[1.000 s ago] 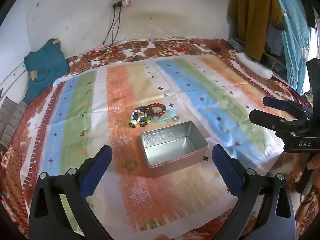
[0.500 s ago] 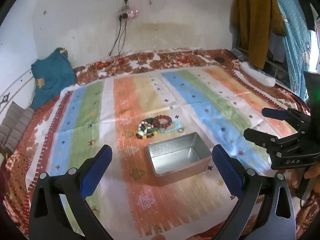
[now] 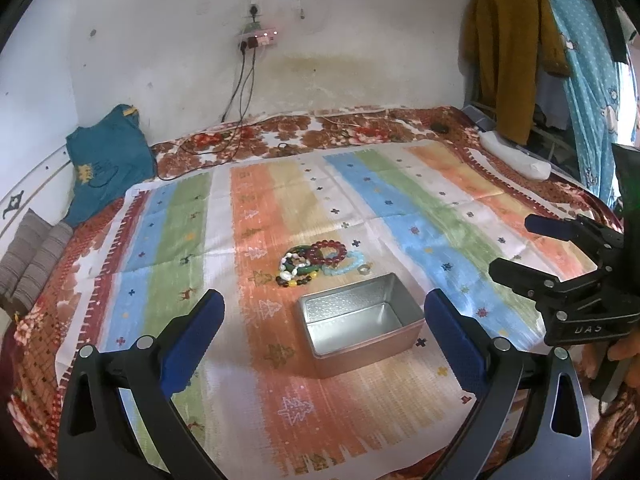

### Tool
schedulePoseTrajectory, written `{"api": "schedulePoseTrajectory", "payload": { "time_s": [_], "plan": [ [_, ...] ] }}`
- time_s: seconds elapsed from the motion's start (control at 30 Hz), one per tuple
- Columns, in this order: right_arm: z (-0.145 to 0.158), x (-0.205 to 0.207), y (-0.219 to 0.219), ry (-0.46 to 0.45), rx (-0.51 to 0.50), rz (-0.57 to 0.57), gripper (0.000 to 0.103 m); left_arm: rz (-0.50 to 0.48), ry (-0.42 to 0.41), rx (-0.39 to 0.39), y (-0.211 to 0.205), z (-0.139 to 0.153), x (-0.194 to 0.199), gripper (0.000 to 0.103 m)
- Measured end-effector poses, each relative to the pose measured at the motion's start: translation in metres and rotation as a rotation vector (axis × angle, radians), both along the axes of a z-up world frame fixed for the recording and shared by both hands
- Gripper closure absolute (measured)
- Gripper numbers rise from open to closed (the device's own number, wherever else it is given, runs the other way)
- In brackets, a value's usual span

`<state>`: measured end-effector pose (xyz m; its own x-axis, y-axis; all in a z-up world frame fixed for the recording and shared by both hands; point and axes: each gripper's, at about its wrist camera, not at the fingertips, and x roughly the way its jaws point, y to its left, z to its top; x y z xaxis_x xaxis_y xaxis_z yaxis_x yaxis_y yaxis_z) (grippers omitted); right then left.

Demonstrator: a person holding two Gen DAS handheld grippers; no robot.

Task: Organize jewelry
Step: 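Move both grippers toward the bracelet pile beside the silver tin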

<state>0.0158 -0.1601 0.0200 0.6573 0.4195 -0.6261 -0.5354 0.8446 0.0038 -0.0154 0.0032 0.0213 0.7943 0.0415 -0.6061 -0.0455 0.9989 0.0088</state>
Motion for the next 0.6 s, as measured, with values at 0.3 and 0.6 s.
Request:
{"api": "schedulePoseTrajectory", "payload": {
  "time_s": [0.3, 0.6],
  "plan": [
    [-0.001, 0.002, 0.0, 0.018, 0.019, -0.003, 0.004, 0.019, 0.031, 0.003, 0.004, -0.003, 0.003, 0.005],
    [-0.009, 0.009, 0.001, 0.06, -0.005, -0.021, 0.004, 0.054, 0.068, -0.028, 0.014, -0.008, 0.01, 0.005]
  ]
}}
